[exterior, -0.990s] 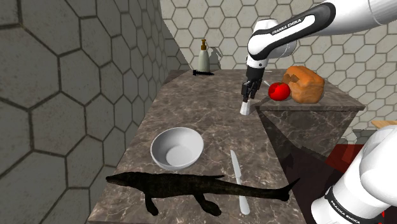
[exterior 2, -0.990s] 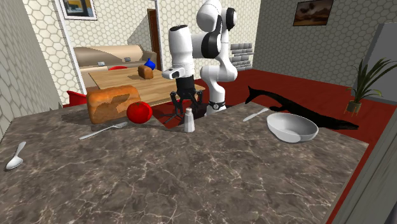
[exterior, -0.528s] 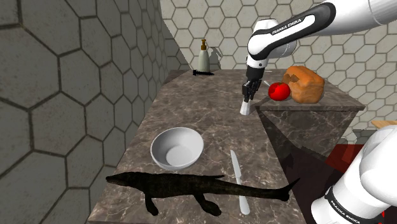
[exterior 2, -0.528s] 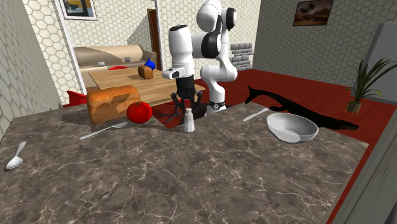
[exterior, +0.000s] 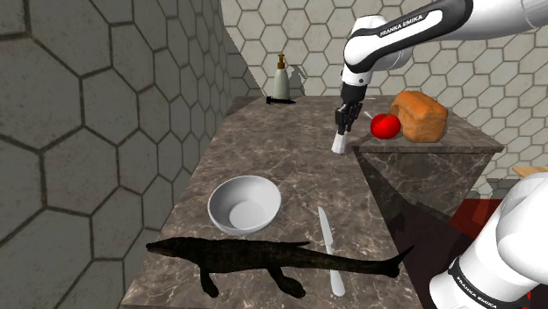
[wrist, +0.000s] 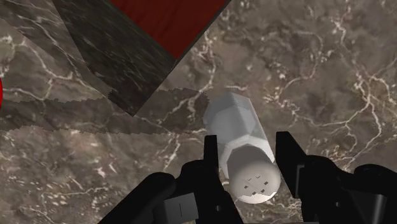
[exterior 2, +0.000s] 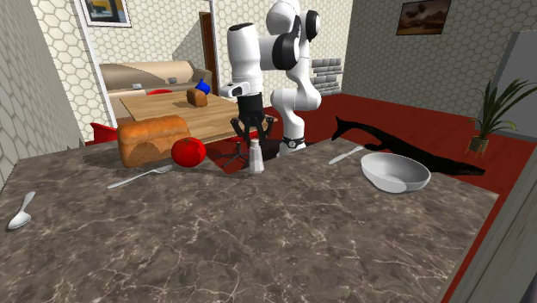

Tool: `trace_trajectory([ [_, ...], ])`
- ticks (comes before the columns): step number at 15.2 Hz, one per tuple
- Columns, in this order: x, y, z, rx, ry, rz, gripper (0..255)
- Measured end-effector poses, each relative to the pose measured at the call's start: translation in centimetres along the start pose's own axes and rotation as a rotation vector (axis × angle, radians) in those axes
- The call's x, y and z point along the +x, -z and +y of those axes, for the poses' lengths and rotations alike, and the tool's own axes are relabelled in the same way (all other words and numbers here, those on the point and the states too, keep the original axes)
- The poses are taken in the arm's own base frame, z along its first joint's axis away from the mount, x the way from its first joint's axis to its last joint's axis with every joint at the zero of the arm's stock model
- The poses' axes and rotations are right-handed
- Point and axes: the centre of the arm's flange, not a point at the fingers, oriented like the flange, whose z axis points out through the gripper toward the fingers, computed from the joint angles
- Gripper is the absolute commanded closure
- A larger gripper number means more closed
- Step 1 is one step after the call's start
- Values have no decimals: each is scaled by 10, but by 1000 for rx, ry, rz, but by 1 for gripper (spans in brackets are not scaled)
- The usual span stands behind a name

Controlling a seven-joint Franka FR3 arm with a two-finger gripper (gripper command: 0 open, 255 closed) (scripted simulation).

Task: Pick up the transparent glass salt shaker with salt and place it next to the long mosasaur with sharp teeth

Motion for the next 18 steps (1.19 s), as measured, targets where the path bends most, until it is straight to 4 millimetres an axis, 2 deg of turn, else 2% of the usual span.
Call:
trace_trajectory([
  [18, 0, 94, -9, 0, 0, 0, 255],
])
